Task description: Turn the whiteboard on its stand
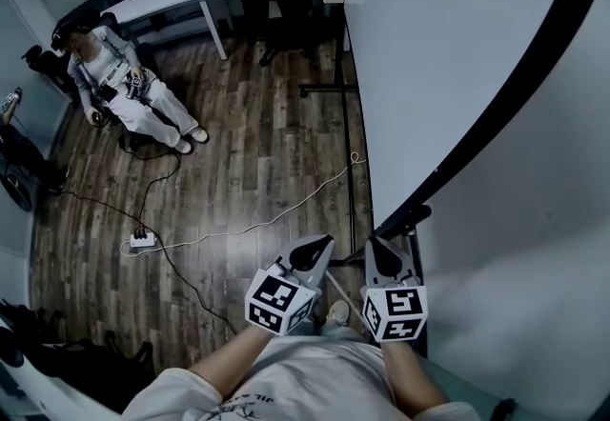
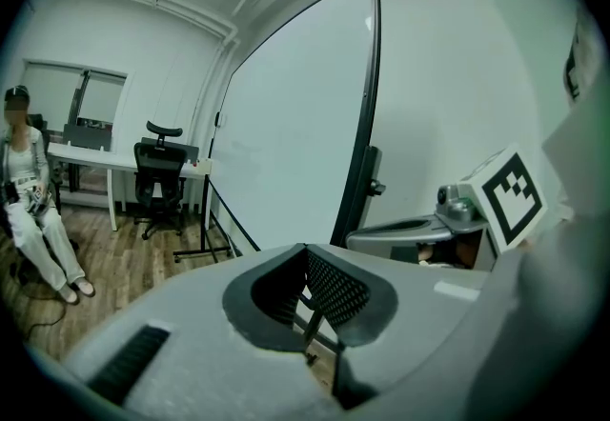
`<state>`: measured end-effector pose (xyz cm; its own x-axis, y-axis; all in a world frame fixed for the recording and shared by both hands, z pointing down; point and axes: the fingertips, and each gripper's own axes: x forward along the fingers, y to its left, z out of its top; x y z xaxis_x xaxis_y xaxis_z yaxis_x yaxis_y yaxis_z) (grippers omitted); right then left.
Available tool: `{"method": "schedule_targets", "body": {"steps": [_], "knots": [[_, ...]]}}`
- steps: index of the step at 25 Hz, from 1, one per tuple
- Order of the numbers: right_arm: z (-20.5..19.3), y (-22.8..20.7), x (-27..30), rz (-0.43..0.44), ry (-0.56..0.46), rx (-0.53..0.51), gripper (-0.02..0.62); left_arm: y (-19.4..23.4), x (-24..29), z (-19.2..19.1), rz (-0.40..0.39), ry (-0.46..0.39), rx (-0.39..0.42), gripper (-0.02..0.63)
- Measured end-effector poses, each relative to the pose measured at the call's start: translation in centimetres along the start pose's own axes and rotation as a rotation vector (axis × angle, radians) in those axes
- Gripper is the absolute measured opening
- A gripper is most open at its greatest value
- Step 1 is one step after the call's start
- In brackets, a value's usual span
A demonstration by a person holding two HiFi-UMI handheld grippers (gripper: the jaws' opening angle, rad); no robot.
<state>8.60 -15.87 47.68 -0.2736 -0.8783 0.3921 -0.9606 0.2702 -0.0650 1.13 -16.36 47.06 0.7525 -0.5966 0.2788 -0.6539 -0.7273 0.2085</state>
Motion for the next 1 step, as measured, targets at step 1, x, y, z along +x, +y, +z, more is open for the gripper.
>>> {"method": "schedule_targets", "body": {"steps": [1], "knots": [[0.09, 0.03, 0.03, 0.001, 0.0, 0.001, 0.006, 0.02, -0.04, 0.08, 0.0, 0.0, 0.0, 0.011]]}}
